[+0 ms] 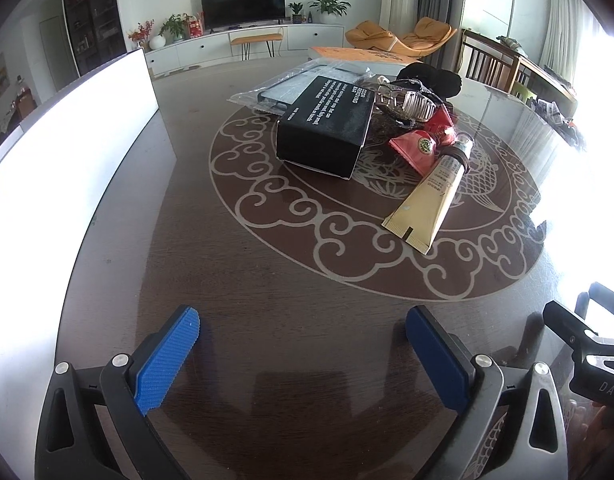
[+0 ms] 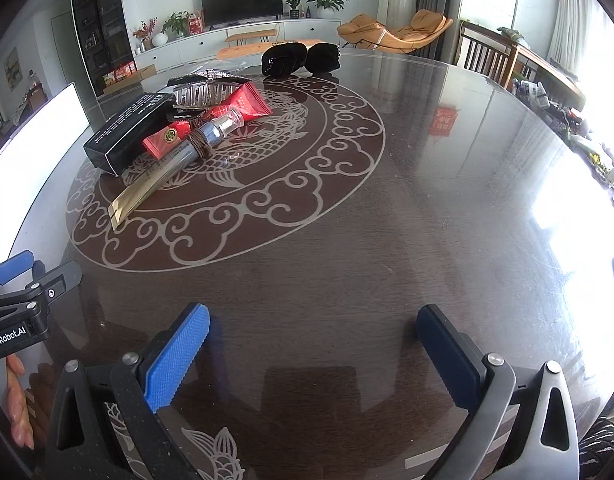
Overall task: Organize objects
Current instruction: 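Lower the right gripper onto the gold cream tube and close it, then lift the gold tube with the right gripper while the left gripper grasps the black odor-removing bar box, then lift the black box with the left gripper while the right gripper holds the gold tube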
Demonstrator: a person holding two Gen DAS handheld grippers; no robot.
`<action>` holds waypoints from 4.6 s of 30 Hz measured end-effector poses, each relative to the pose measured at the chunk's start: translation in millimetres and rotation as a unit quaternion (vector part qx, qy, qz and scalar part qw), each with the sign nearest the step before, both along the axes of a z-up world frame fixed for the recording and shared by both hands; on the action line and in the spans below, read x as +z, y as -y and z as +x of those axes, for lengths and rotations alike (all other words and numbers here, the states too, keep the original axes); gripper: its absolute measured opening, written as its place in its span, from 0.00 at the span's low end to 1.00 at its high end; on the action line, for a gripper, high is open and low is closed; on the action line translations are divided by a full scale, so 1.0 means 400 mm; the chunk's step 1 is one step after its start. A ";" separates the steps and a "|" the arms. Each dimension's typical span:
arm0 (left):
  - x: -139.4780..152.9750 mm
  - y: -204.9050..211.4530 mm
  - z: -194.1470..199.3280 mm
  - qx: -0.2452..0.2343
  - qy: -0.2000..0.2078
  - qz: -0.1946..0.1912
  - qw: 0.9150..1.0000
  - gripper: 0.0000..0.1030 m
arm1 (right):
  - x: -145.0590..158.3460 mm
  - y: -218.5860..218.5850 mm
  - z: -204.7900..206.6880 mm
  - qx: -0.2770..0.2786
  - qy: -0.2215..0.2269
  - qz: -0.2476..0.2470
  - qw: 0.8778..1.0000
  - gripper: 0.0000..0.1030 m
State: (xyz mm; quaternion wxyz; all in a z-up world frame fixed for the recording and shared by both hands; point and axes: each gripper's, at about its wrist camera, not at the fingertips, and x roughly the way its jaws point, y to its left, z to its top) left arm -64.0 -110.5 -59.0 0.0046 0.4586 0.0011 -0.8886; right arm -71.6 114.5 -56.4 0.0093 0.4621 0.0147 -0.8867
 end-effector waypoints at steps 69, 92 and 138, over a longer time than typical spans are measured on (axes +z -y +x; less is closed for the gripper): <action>0.061 0.022 -0.142 -0.065 -0.003 0.008 0.998 1.00 | 0.012 -0.074 -0.057 -0.060 -0.023 0.003 0.998 0.75; 0.038 0.016 -0.131 -0.012 0.038 0.094 0.995 0.64 | 0.012 -0.075 -0.061 -0.058 -0.019 0.000 0.998 0.82; 0.092 0.029 0.140 -0.054 -0.047 0.050 0.996 0.56 | 0.063 -0.107 -0.105 -0.003 0.056 -0.117 0.992 0.26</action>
